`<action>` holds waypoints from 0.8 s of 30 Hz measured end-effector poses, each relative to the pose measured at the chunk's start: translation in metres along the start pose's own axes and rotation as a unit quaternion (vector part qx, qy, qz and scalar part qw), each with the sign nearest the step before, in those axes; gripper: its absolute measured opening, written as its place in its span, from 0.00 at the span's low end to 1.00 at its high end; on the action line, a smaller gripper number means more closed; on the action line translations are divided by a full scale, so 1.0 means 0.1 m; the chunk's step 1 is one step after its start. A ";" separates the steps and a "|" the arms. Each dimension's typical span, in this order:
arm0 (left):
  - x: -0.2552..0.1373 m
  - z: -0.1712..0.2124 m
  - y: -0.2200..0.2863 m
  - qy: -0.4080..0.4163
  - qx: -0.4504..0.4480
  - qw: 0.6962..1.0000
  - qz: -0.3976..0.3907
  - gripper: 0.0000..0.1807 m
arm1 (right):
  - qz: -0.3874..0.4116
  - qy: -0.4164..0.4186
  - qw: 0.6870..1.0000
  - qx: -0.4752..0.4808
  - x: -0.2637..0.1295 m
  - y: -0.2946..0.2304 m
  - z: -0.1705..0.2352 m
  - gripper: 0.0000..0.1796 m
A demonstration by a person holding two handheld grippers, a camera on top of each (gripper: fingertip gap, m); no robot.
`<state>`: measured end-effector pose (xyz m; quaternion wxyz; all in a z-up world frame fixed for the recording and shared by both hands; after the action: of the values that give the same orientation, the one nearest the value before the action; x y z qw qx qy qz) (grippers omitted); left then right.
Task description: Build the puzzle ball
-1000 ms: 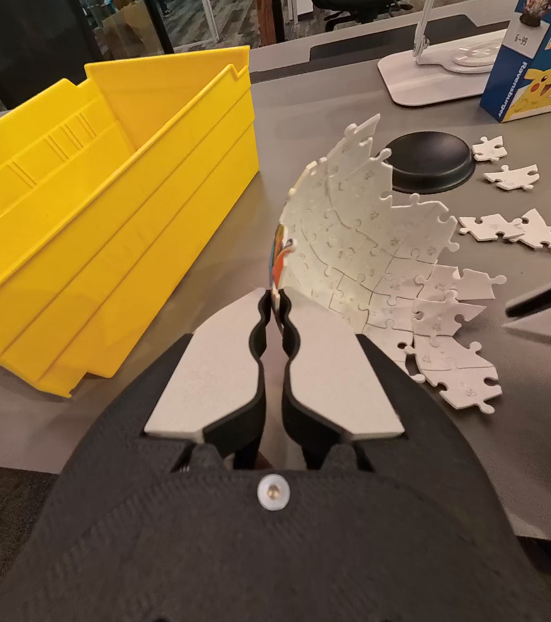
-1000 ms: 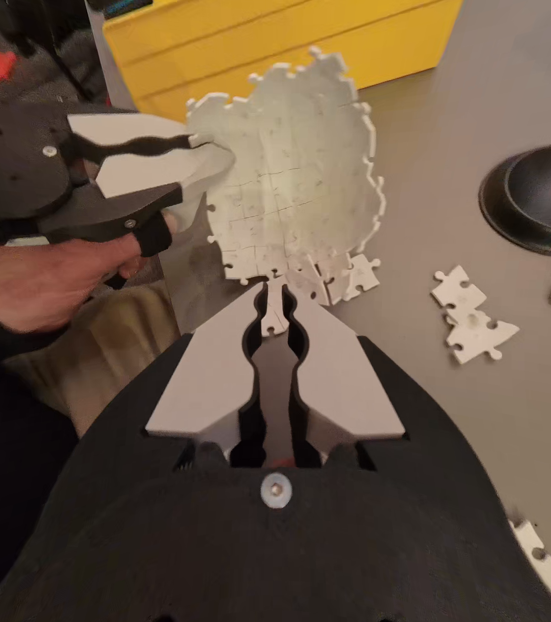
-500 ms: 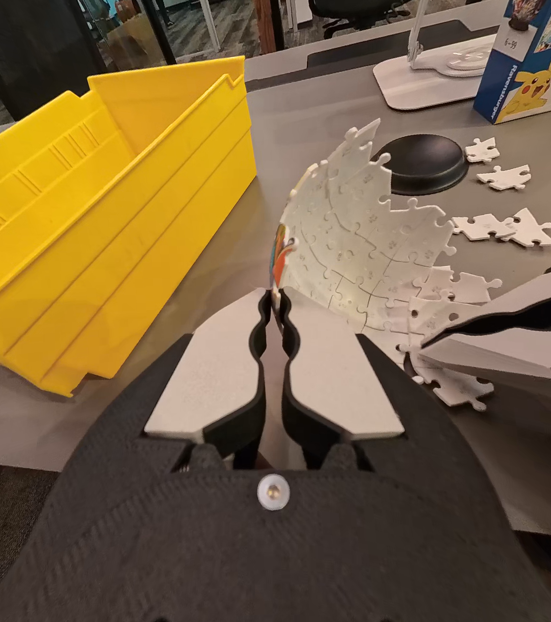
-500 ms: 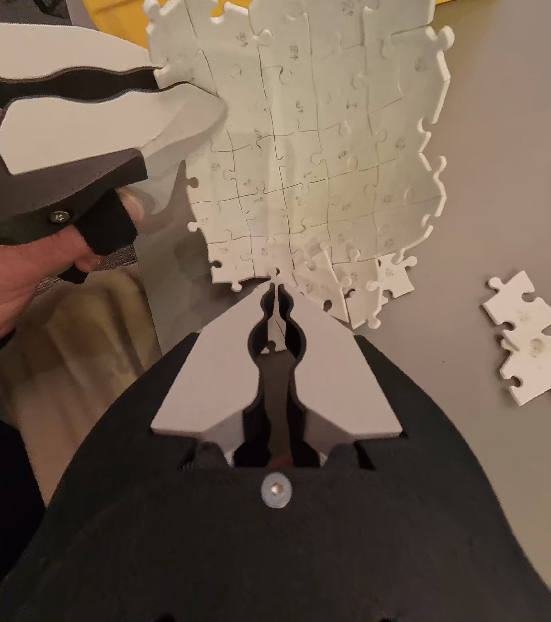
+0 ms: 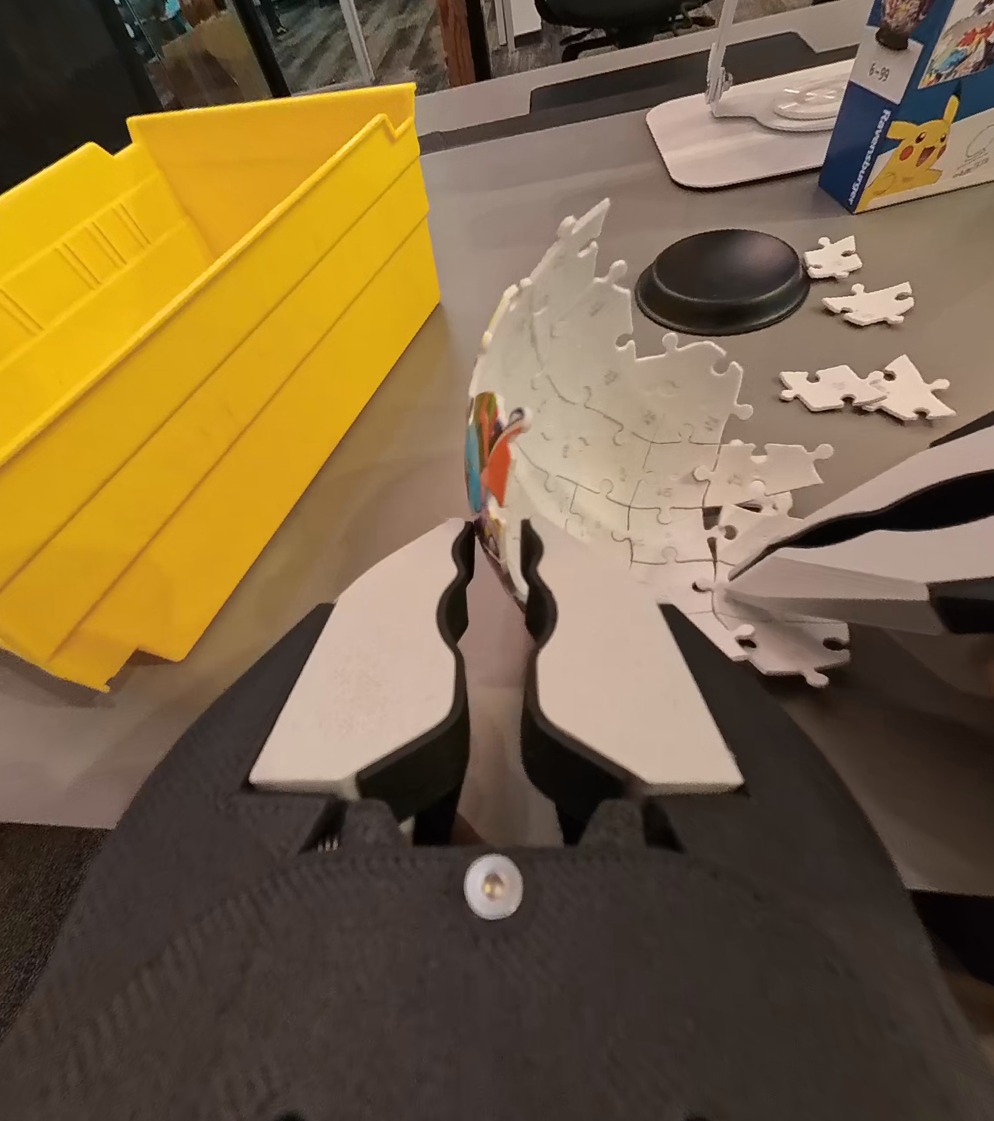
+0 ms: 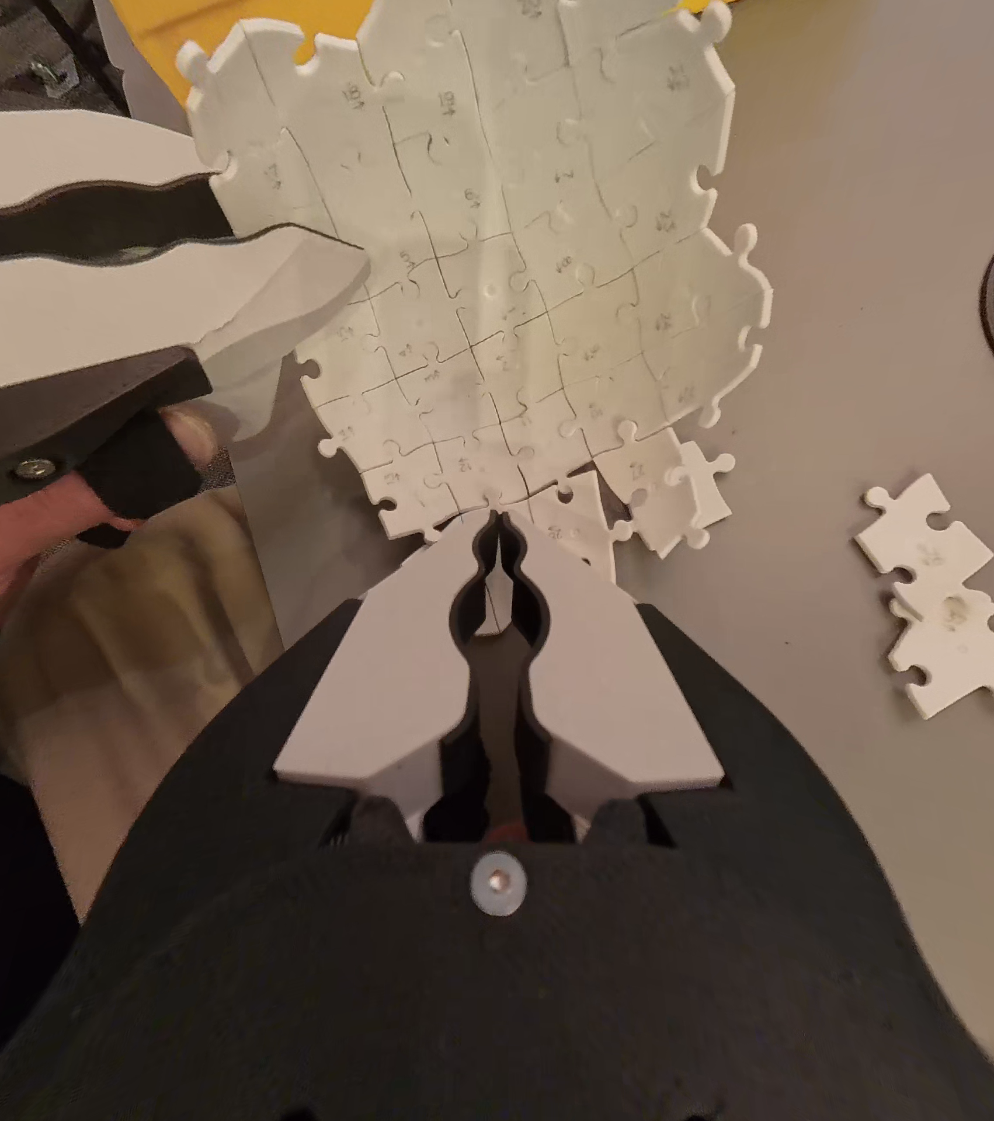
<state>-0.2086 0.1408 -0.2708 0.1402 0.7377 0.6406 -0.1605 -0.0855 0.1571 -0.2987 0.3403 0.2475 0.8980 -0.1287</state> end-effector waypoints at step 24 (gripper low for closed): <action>-0.17 -0.01 -0.11 0.002 0.025 1.000 -0.018 0.06 | -0.064 -0.025 0.998 -0.007 0.21 0.03 -0.20 0.00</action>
<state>-0.2214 0.1274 -0.2630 0.1181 0.7297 0.6497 -0.1776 -0.1083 0.1749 -0.2988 0.3550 0.1835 0.9044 -0.1497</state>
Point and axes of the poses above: each gripper's, where its closed fingertips meet, x out along the fingers, z out of its underside, y = z × x across the jaws, the point moved 7 cm from there along -x, back along the fingers, and after that the axes turned 11 degrees about -x, right-handed, at the moved point
